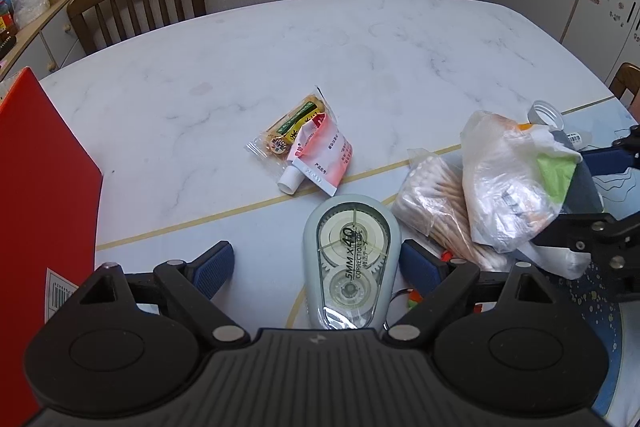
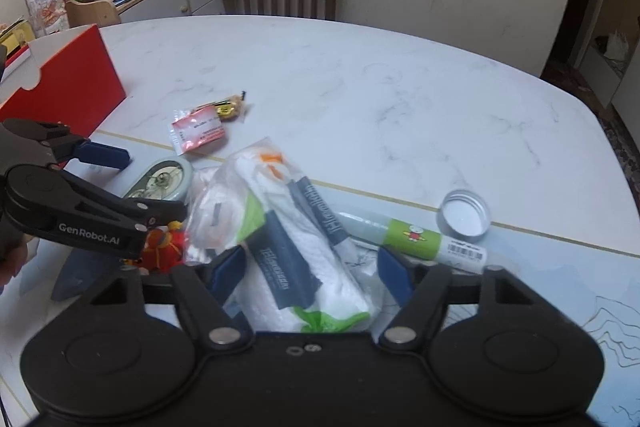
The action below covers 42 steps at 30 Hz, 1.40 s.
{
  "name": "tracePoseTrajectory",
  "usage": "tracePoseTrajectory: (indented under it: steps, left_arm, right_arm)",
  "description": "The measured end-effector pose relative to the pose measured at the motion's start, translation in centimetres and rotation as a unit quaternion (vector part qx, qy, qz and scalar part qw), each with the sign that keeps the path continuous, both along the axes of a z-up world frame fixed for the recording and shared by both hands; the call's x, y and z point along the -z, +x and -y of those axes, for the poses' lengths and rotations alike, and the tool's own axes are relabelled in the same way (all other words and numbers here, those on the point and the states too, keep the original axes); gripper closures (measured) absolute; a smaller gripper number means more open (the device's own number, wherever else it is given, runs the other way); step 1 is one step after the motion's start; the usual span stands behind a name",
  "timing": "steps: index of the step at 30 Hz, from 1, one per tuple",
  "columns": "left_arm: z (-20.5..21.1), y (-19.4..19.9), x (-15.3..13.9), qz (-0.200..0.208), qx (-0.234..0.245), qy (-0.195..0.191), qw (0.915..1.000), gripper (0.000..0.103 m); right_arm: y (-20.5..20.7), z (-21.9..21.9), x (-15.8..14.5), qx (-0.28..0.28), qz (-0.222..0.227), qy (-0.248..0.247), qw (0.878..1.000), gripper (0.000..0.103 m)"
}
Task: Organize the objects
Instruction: 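Grasp the correction-tape dispenser with the left tool while the right tool grasps the white bag, then carry the tape dispenser and white bag over the red shoebox with both tools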
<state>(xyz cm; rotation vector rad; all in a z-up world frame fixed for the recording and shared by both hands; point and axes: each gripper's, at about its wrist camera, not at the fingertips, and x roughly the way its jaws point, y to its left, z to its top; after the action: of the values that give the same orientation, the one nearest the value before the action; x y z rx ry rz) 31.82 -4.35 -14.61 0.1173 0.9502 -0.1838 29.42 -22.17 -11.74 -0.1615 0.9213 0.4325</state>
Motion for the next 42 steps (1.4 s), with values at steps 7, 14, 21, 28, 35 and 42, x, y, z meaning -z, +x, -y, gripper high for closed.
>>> tracePoseTrajectory:
  steps: [7, 14, 21, 28, 35, 42]
  left_arm:
    - [0.7, -0.7, -0.6, 0.008, 0.028, -0.002, 0.9996, 0.046]
    - [1.0, -0.8, -0.9, 0.001, 0.027, 0.000, 0.9996, 0.053]
    - [0.5, -1.9, -1.6, 0.009, 0.018, -0.015, 0.9997, 0.053]
    - [-0.5, -3.6, -2.2, 0.011, 0.008, -0.031, 0.9994, 0.053]
    - [-2.3, -5.7, -3.7, 0.001, -0.021, -0.053, 0.9984, 0.053]
    - [-3.5, -8.2, -5.4, 0.015, -0.012, -0.077, 0.9969, 0.054]
  right_arm:
    - [-0.7, -0.6, -0.4, -0.016, 0.007, -0.002, 1.000, 0.059]
    - [-1.3, -0.4, -0.9, -0.004, 0.009, -0.005, 1.000, 0.080]
    - [-2.1, 0.5, -1.8, 0.017, -0.006, 0.027, 0.999, 0.086]
    - [-4.0, 0.7, -3.7, 0.023, -0.003, 0.051, 0.998, 0.086]
    - [-6.2, 0.2, -5.4, 0.025, -0.001, 0.059, 0.998, 0.086]
    - [-8.0, -0.8, -6.8, 0.028, 0.002, 0.065, 0.998, 0.086]
